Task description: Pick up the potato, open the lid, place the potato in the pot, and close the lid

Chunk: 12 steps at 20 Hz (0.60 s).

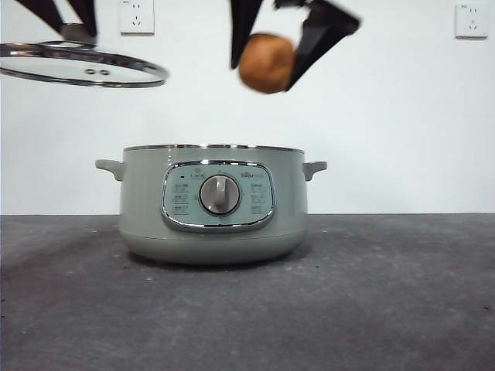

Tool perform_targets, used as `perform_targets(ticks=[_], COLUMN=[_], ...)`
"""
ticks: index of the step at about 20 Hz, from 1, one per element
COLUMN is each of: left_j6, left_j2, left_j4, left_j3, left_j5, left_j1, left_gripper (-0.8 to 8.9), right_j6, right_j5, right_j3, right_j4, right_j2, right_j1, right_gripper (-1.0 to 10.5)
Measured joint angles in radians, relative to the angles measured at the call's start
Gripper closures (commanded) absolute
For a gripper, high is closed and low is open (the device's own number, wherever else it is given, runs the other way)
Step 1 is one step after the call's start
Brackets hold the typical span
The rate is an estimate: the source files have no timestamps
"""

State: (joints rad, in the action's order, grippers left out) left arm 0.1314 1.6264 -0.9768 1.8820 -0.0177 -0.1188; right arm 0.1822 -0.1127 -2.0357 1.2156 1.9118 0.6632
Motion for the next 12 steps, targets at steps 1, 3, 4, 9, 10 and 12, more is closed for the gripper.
perform_targets(ticks=[1,3,4,9,10,12], left_j6=[0.0,0.0,0.0,0.007,0.008,0.008], left_j2=[0.0,0.0,0.0,0.0,0.0,0.0], left_j4=[-0.014,-0.037,-0.037,-0.032,-0.032,-0.032], left_j3=[0.0,0.0,0.0,0.0,0.0,0.0], left_j5=[0.0,0.0,-0.001,-0.032,-0.034,-0.038], left_j1=[0.016,0.045,0.056,0.085,0.085,0.085], left_gripper=[8.23,8.23,8.23,8.23,8.23,8.23], right_j6=[-0.001,-0.008,-0.01,-0.018,-0.019,-0.022], right_j5=[-0.001,0.0,0.0,0.001,0.001,0.001], right_j3=[-0.073,-0.225,-0.286,-0.419,-0.419,-0.419], right_j4=[0.009,0.018,0.016,-0.016,-0.028,-0.068], right_j2=[0.061,0.193,0.253,0.458,0.476,0.505], right_j1=[-0.005,-0.018,-0.024,-0.042,-0.042,-0.042], right_gripper=[9.5,9.5,9.5,9.5,9.5,9.5])
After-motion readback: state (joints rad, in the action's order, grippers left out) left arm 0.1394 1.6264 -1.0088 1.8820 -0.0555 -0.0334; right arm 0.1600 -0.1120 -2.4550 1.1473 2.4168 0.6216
